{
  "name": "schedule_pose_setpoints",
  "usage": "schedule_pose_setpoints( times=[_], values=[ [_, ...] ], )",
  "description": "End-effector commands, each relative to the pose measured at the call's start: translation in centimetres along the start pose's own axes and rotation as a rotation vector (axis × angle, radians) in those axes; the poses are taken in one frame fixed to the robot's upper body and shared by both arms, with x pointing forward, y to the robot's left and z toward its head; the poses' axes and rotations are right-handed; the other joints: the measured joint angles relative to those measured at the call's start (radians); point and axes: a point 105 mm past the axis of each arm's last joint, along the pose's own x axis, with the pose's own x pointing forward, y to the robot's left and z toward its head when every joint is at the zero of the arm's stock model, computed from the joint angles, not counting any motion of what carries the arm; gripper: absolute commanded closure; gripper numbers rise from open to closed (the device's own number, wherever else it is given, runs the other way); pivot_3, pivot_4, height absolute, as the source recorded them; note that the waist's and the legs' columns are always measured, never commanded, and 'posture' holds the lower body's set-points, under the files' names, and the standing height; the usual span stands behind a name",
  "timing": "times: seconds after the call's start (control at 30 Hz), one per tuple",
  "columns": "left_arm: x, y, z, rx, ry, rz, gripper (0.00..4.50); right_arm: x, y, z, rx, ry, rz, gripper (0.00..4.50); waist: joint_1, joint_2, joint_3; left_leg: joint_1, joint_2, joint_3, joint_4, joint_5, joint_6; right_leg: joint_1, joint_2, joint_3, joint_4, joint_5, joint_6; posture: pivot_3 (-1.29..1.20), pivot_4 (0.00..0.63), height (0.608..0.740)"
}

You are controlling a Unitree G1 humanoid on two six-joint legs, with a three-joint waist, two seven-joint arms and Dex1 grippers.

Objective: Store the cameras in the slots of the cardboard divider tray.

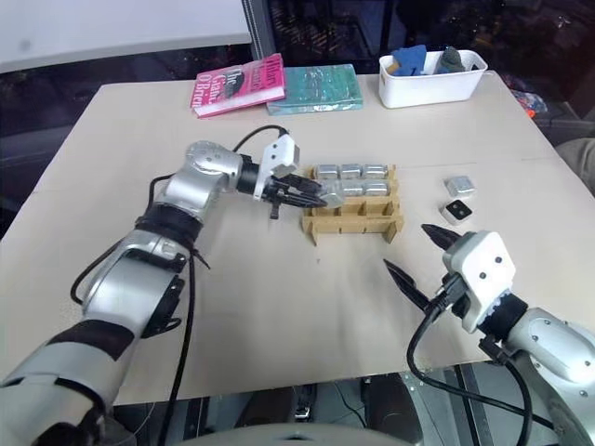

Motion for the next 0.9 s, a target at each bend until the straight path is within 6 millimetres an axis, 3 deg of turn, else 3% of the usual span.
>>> schedule_pose_setpoints(
  times=[0.03, 0.27, 0.5, 0.57, 0.7, 0.9],
  values=[
    [-0.7, 0.5, 0.7, 0.066, 0.034, -0.011, 3.75, -0.5, 0.5, 1.4, -0.033, -0.054, 0.002, 0.54, 0.002, 0.000, 0.000, 0.000, 0.000, 0.000, 0.000, 0.000, 0.000, 0.000, 0.000, 0.000, 0.000, 0.000, 0.000, 0.00, 0.150, 0.740],
    [-1.6, 1.1, 0.8, 0.079, 0.097, -0.008, 3.75, -1.3, 0.7, 1.1, -0.007, -0.032, 0.007, 0.54, 0.004, -0.001, 0.000, 0.000, 0.000, 0.000, 0.000, 0.000, 0.001, 0.000, 0.000, 0.000, 0.000, 0.000, 0.001, 0.00, 0.150, 0.740],
    [-0.7, 1.1, 1.3, 0.090, 0.136, -0.037, 3.75, -1.3, 0.5, 1.0, -0.001, -0.023, -0.003, 0.54, 0.003, -0.001, 0.000, 0.000, 0.000, 0.000, 0.001, 0.000, 0.001, 0.000, 0.000, 0.000, 0.000, 0.000, 0.001, 0.00, 0.150, 0.740],
    [-0.5, 1.1, 2.0, 0.105, 0.114, -0.031, 2.69, -1.4, 0.5, 1.0, 0.002, -0.021, -0.004, 0.47, 0.003, -0.001, 0.000, 0.000, 0.000, 0.000, 0.001, 0.000, 0.001, 0.000, 0.000, 0.000, 0.000, 0.000, 0.001, 0.00, 0.150, 0.740],
    [-1.7, 1.3, 3.9, 0.087, 0.023, -0.016, 1.08, -1.6, 0.3, 0.6, 0.005, -0.006, -0.033, 0.47, 0.004, -0.001, 0.001, -0.001, 0.000, 0.000, 0.001, 0.000, 0.001, 0.000, 0.000, 0.000, 0.000, 0.000, 0.001, 0.00, 0.150, 0.740],
    [-4.8, -0.3, 6.8, 0.075, -0.164, 0.021, 1.08, -1.1, -2.8, -1.5, -0.009, 0.098, -0.147, 0.47, -0.006, -0.001, 0.000, 0.000, 0.001, 0.001, 0.001, 0.000, 0.001, 0.000, 0.000, 0.001, 0.001, 0.000, 0.001, 0.00, 0.150, 0.740]
  ],
)
